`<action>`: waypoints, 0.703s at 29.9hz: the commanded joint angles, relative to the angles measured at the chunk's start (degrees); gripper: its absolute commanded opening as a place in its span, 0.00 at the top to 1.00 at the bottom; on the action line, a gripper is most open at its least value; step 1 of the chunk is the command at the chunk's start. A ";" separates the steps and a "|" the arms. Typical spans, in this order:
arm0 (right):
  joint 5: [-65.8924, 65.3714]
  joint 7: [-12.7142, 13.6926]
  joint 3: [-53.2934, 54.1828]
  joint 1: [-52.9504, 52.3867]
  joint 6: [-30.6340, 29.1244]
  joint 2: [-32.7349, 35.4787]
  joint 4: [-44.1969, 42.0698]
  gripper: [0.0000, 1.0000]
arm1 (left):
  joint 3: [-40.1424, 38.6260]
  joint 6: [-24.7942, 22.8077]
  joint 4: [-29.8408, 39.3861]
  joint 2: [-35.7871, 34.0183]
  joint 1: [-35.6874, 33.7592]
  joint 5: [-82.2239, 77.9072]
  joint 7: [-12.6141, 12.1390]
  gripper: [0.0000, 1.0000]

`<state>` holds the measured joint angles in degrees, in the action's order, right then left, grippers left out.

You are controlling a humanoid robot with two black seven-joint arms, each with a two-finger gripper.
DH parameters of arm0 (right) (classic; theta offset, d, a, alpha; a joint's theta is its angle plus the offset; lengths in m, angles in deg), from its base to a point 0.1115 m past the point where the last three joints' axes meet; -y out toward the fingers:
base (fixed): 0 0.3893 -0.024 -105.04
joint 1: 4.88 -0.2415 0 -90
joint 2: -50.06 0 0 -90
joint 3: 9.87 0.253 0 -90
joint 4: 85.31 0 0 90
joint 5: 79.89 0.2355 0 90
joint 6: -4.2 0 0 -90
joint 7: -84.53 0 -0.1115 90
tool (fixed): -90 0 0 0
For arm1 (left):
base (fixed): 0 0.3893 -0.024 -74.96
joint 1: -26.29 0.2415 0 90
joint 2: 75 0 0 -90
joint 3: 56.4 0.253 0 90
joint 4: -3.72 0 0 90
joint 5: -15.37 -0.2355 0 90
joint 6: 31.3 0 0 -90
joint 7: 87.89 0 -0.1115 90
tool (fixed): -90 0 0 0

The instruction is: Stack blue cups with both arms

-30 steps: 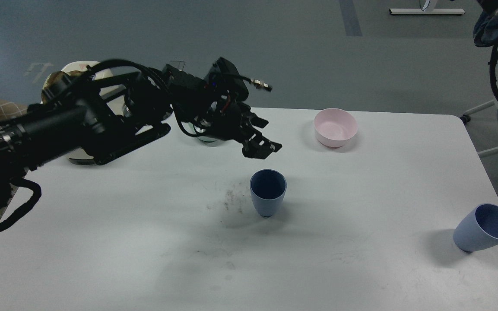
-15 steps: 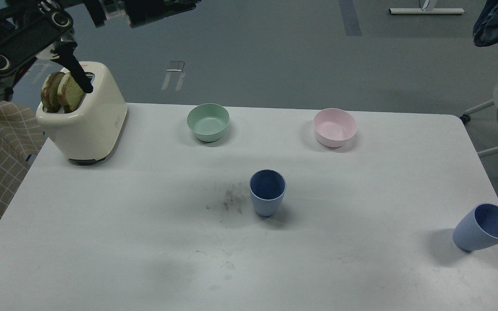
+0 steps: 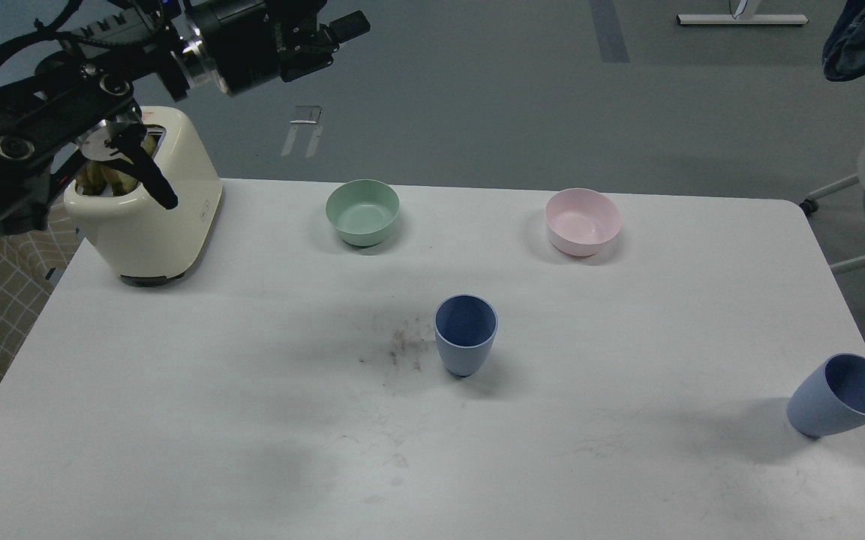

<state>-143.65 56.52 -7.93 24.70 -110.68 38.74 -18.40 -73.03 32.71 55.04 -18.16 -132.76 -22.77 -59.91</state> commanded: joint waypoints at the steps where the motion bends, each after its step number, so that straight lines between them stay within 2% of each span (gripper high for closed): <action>1: -3.29 0.00 -1.50 2.84 2.29 1.65 1.83 0.00 | 0.02 0.16 0.09 1.07 0.41 0.00 0.01 0.02; 6: -5.84 0.00 -4.93 5.92 6.34 2.09 4.64 0.00 | 0.02 0.16 0.45 1.87 1.02 0.00 0.01 0.02; 21: -10.23 0.00 -7.92 8.12 6.69 -0.19 5.35 0.01 | -0.24 0.16 0.71 1.95 2.43 0.00 0.01 0.02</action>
<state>-152.65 56.52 -15.86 31.87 -103.91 39.46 -12.78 -73.17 32.87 55.74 -16.20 -130.43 -22.77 -59.89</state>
